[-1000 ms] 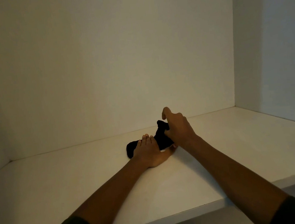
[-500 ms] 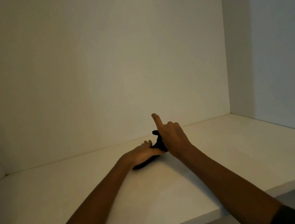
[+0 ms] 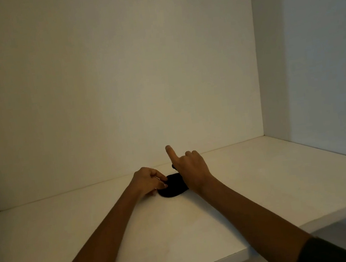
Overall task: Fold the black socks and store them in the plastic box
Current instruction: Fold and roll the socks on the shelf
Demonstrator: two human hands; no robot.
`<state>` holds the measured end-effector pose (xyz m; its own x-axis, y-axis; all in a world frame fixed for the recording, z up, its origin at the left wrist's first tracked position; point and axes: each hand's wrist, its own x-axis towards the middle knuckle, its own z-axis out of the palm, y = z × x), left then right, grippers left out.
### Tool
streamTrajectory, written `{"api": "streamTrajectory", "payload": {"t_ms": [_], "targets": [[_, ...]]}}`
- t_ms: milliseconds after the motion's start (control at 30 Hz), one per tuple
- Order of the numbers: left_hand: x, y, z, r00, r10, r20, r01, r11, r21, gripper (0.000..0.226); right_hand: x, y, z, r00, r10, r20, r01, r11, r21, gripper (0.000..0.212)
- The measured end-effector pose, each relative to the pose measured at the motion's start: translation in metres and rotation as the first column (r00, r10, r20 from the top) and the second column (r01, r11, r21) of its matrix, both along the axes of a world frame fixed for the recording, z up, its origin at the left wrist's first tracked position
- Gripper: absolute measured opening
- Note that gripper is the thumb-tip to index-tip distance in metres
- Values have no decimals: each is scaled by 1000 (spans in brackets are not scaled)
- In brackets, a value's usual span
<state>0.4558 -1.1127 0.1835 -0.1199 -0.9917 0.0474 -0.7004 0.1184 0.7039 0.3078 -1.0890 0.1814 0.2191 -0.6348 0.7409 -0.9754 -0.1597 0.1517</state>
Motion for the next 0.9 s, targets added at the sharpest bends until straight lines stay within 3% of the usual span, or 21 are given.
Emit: {"api": "streamTrajectory", "payload": {"t_ms": [200,333,433,567,667,733,900], "targets": [[1,-5,-4,998,6,-70,-2,998,67,25,20,3,-6,992,124,-13,-123,990,72,85],[7,-6,-7,966,40,-256,-3,990,142,20,27,0,-13,984,122,-127,-114,991,64,65],[11,-4,-6,905,55,-423,39,977,210,19,26,2,-17,970,161,-183,-161,987,19,58],[20,-4,-3,752,104,-651,164,927,338,32,26,-2,-22,968,234,-88,-225,969,103,55],[24,-4,-1,684,167,-710,190,899,395,32,23,-5,-20,959,282,-35,-268,936,227,32],[24,-5,1,652,191,-733,191,895,402,24,20,-6,-22,956,293,14,-284,915,287,30],[21,-4,2,752,111,-650,163,924,347,27,13,-4,-16,947,318,52,-320,907,274,30]]}}
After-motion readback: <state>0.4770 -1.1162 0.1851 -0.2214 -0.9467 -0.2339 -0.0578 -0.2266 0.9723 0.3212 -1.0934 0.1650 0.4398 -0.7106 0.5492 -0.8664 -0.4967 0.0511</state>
